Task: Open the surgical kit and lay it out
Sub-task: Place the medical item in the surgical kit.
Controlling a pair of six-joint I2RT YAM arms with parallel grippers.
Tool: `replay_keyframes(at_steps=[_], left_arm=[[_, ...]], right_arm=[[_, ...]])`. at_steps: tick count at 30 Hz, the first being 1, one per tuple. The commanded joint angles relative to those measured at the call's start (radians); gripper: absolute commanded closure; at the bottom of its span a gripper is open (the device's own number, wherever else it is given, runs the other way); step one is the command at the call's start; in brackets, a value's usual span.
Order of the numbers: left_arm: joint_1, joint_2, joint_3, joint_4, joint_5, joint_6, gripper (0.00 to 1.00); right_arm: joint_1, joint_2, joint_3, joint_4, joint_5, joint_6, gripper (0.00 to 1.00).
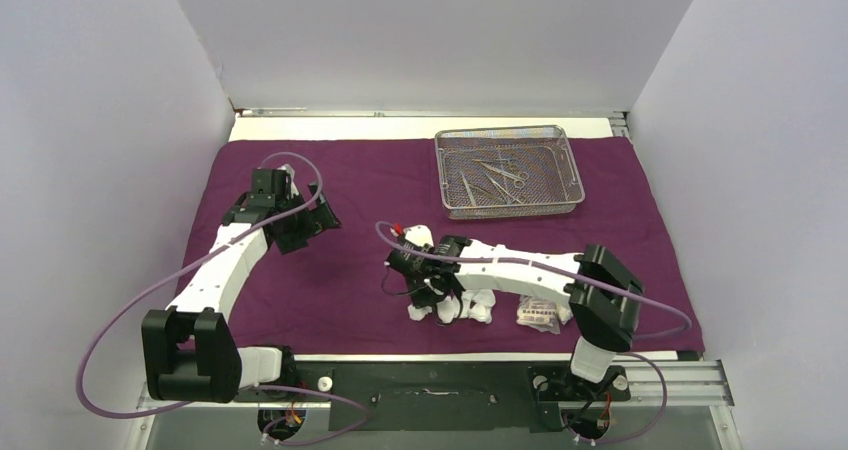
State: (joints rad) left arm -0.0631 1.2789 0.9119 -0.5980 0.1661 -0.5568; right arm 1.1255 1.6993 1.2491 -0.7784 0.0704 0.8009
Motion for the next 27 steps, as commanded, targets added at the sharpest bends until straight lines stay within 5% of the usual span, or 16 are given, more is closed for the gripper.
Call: replay_keyframes(at_steps=[1,9,16,27], left_arm=[[0.008,-0.030,-0.004,0.038,0.023,0.011,0.04],[0.008,-0.029,-0.011,0.040,0.018,0.017,0.04],[0.009,-0.033,-0.004,0.030,-0.008,0.019,0.04],[0.016,-0.048,0.037,-0.005,-0.068,0.025,0.04]], right_arm=[[-0.001,0.033,0.003,0.009,0.002,0.033,0.94],[-0.014,0.114,0.031,-0.028,-0.017,0.021,0.86],[-0.035,0.061,0.105,-0.049,-0.016,0.004,0.63],[-0.247,-0.031,0.265,-0.145,-0.008,-0.141,0.46]])
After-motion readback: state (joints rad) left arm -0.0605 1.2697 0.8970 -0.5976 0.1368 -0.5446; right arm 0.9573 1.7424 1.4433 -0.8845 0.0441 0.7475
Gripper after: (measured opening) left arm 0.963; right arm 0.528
